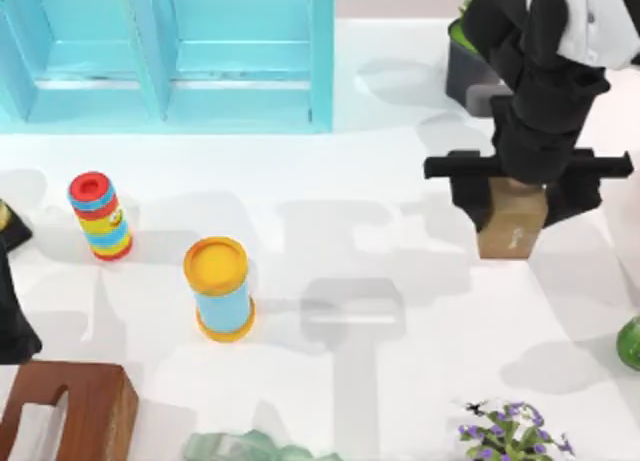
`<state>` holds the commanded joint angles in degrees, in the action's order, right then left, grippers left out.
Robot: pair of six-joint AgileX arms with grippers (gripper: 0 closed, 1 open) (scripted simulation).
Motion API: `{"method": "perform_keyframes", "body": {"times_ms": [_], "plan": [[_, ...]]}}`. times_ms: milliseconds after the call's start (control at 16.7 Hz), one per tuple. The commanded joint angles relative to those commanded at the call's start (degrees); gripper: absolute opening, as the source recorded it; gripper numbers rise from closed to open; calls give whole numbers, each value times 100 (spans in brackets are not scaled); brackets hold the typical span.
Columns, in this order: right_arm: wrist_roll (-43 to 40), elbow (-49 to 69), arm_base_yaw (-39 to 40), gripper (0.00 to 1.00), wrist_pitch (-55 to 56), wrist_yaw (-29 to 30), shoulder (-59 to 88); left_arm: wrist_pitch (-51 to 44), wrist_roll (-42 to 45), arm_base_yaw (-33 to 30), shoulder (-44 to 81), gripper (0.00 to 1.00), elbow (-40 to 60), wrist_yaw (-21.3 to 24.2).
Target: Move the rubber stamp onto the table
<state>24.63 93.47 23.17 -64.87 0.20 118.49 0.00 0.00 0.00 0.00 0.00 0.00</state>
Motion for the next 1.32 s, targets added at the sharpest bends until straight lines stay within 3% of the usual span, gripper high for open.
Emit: {"method": "perform_keyframes", "body": {"times_ms": [660,1320], "plan": [[12,-630,40,0,918,1,290,0,0,0,0,100,0,0],[12,-630,40,83,918,1,290,0,0,0,0,100,0,0]]}}
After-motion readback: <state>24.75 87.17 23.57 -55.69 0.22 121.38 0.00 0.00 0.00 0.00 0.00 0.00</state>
